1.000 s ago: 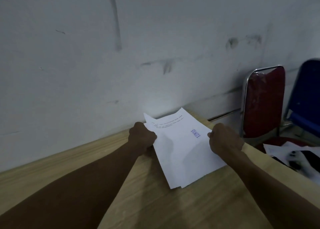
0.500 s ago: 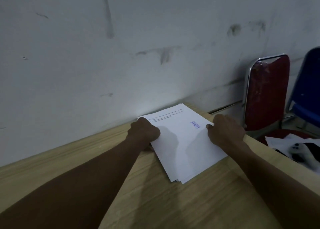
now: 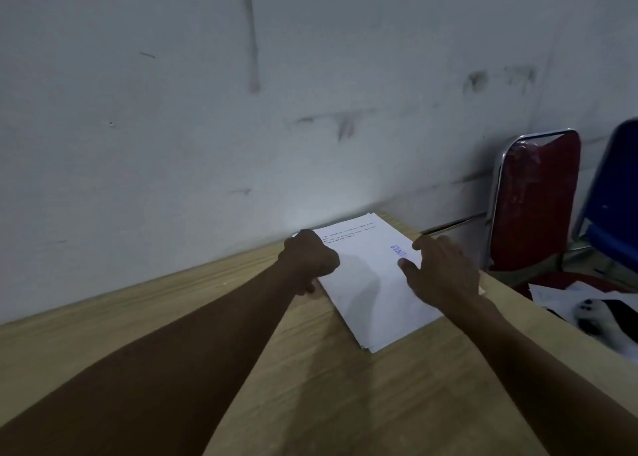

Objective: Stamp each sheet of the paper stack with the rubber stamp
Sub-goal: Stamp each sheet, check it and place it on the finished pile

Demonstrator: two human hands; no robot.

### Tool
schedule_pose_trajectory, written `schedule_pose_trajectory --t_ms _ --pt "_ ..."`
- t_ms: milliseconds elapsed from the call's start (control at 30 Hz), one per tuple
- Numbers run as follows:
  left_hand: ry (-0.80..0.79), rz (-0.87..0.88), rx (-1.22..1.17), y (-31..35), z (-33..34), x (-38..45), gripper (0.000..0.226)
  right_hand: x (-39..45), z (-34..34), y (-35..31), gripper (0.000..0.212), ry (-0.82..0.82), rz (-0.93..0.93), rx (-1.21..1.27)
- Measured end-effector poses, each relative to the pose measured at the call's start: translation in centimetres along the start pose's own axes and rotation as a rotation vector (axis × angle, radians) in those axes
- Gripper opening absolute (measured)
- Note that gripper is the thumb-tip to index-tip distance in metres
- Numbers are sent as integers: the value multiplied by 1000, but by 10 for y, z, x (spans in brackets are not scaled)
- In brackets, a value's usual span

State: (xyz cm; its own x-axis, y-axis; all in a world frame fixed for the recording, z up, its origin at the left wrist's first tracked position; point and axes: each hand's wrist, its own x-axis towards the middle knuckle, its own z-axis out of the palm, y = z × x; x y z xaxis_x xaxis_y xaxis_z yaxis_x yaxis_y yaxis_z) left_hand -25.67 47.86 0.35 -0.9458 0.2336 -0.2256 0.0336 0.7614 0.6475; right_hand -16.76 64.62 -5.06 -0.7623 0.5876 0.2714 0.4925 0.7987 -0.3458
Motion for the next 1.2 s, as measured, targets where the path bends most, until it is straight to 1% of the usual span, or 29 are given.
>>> schedule_pose_trajectory --t_ms 133,233,300,400,533,567,633,733,800,900,1067,1200 --pt "-70 73 -2 -1 -31 -34 26 -39 -14 -27 38 -42 -88 174" --pt "-91 142 14 -14 -62 -70 29 -76 -27 -53 32 -81 -162 303" --pt "-60 209 15 -28 -83 -95 32 -104 -37 -71 27 -116 -197 399" --pt "16 312 -9 -56 -114 -133 32 -147 -50 -97 22 -151 -280 484" --pt "115 379 -55 -110 -146 -185 27 -211 -65 -131 19 -190 -386 581" --pt "143 381 -76 -124 -152 -199 25 -226 -68 -139 23 -208 -404 580" --pt "203 375 -123 -153 -160 -222 20 -254 -73 -155 39 -257 -435 531" --pt "282 336 -198 -197 -168 -251 15 -285 -73 -178 70 -287 -471 323" --pt "319 302 -221 -220 -169 -263 12 -294 -69 -188 78 -285 -465 195" --pt "365 259 -245 -254 -171 -280 8 -301 -59 -199 76 -310 -465 110" --pt "411 198 -251 -297 -174 -296 7 -306 -46 -205 48 -304 -467 108" --pt "429 186 -225 -318 -170 -302 6 -308 -43 -206 37 -291 -438 135"
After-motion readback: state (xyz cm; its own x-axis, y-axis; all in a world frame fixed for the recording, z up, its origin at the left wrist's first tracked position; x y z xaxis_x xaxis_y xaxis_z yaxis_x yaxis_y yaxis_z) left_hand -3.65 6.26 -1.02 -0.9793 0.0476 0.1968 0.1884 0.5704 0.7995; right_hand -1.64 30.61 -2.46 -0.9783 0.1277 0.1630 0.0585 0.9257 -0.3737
